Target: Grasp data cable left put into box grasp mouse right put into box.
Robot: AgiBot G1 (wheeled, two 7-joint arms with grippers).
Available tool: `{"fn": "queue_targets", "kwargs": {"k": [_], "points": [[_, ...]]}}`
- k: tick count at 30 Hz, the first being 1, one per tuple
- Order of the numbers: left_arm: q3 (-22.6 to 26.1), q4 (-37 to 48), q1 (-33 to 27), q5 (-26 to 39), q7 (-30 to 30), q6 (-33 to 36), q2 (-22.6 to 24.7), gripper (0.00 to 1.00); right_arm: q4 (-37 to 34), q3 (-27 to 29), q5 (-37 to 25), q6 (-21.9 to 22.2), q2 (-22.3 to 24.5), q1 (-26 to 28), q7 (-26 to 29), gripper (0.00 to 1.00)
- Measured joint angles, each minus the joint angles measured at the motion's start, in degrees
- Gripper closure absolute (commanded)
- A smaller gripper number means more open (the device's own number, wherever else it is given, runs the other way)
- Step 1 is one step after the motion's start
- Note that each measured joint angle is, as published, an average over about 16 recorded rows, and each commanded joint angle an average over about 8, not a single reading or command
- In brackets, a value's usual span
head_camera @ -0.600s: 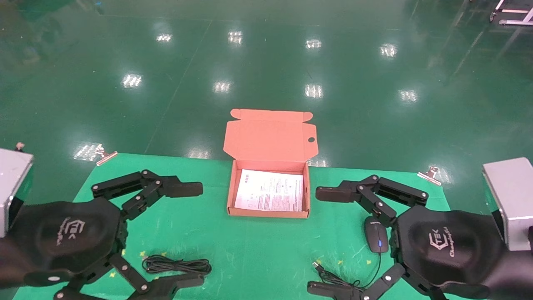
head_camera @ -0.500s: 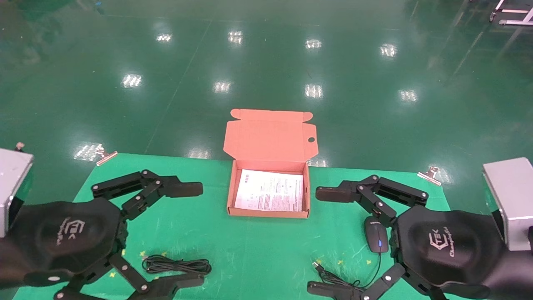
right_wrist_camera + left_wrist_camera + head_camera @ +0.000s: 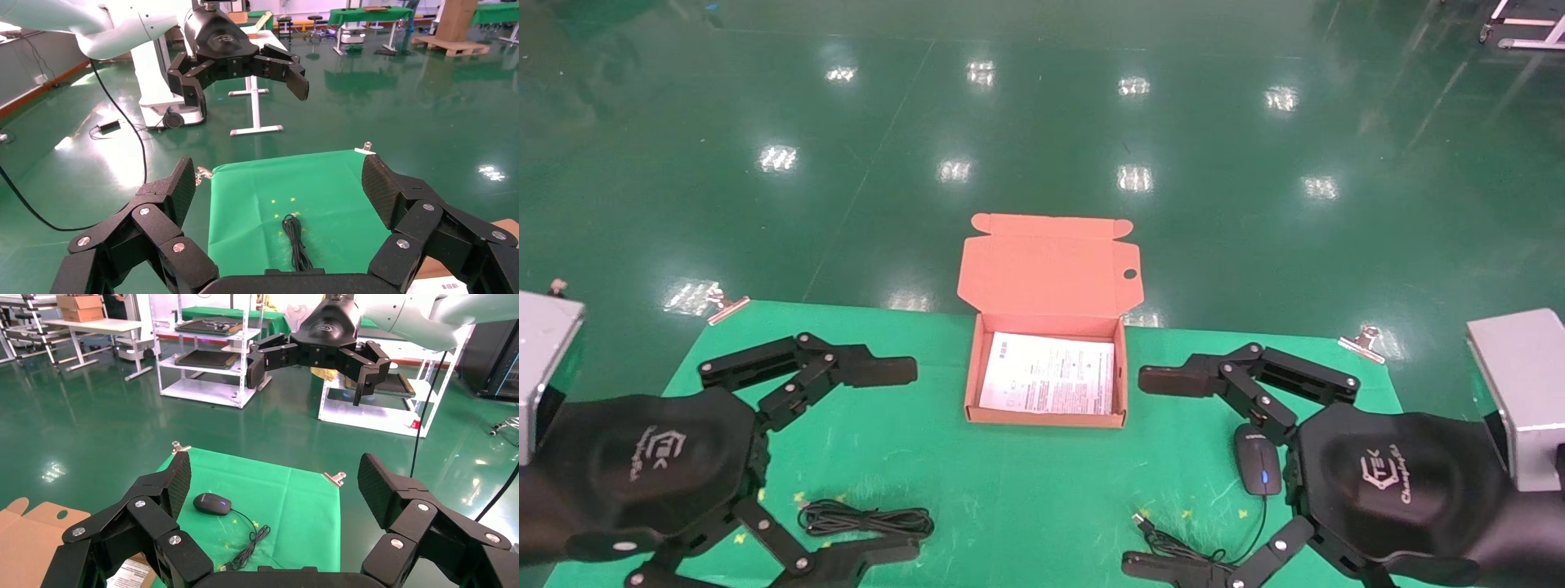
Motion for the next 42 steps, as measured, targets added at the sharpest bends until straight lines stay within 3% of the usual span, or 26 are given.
{"fn": "queue_targets", "kwargs": {"k": [7, 14, 27, 35, 42], "points": [[1.8, -0.8, -2.0, 4.5, -0.3, 0.1, 0.1, 0.0, 0.8, -0.8, -3.4, -0.3, 0.8, 1.4, -0.8, 0.0], [6.2, -2.2, -7.3, 15.1, -0.3, 0.8, 1.4, 0.0, 2.1, -4.4, -12.6, -2.1, 1.4, 6.2, -2.6, 0.0], [17.7, -3.6, -17.9, 39.4, 1.4, 1.2, 8.1, 0.0, 3.6, -22.6, -38.9, -4.6, -1.5, 20.8, -10.0, 0.0], [24.3, -3.8, -19.2, 54.6, 1.3, -1.9, 12.9, 0.0, 3.8, -33.5, -53.4, -2.4, -4.5, 25.2, -11.8, 0.0], [29.0, -2.9, -17.5, 66.7, -1.5, -5.7, 16.7, 0.0, 3.8, -37.8, -62.7, 3.0, -6.4, 23.7, -9.9, 0.0]]}}
